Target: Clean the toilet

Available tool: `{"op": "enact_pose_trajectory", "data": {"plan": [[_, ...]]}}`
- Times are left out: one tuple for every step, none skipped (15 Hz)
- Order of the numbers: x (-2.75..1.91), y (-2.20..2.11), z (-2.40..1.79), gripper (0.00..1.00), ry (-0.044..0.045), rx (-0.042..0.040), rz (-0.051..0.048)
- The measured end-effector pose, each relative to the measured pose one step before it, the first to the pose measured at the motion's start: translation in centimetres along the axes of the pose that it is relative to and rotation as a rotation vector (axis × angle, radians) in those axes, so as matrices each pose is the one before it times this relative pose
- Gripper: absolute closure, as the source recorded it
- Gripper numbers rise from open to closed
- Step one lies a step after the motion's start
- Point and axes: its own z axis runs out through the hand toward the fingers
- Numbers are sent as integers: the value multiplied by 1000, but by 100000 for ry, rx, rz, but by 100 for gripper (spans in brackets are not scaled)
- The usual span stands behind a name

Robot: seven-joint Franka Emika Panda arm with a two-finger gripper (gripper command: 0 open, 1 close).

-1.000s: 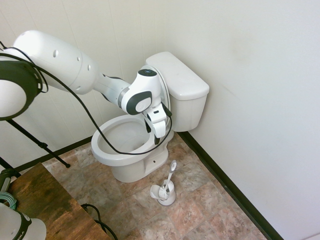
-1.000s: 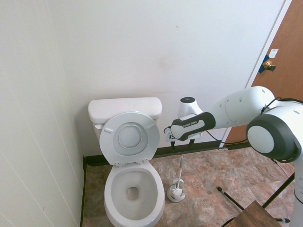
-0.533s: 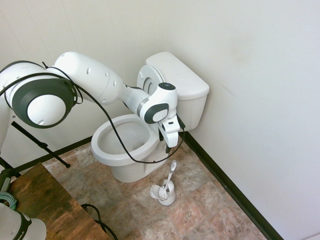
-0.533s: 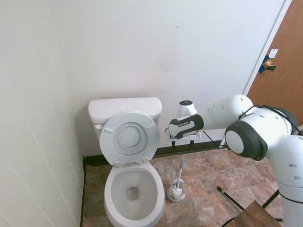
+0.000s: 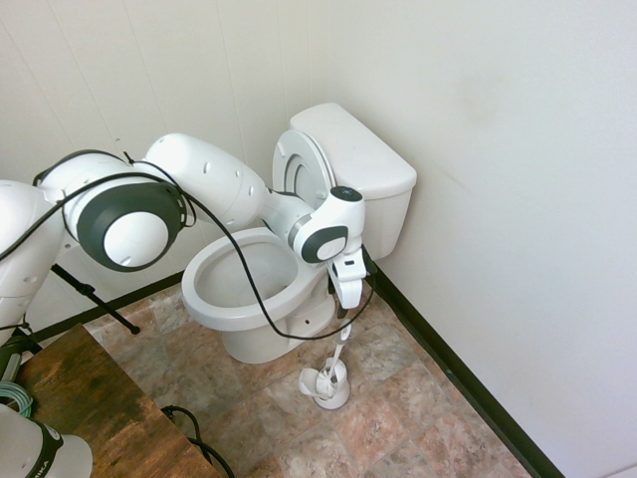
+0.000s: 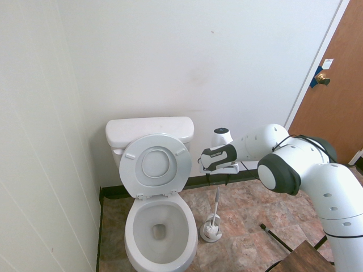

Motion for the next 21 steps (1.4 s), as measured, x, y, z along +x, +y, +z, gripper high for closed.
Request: {"op": "enact_pose_trajectory", "data": {"plan": [[274,-325,991,0,-566,84,962],[318,-337,845,0,-448,283,909],[261,-308,715,0,-375,269,712],[201,-244,701,0,-246,31,459],[177,-137,720,0,-315,-269,434],[171,-96,699,0,-342,-495,370],[210,-53,589,0,-301,-614,312],[291,36,639,0,-251,-740,373],[254,11,590,0,-289,-681,331],[237,-42,505,0,-250,-346,293],[160,0,596,0,-386,-693,224],[137,-73,480,0,-271,-592,74],[70,-119,379,0,-240,-357,14],[-24,-112,330,100,-381,-628,-100],[-15,-127,203,100,-402,-317,-34],[14,-80,238,100,-404,-401,91],[60,-68,192,100,-256,-320,77],[12,-48,224,100,-245,-186,50],[-23,-92,186,100,-85,-91,-72],[-37,-127,180,100,5,-30,-150],[-28,-113,110,100,37,56,-132]]}}
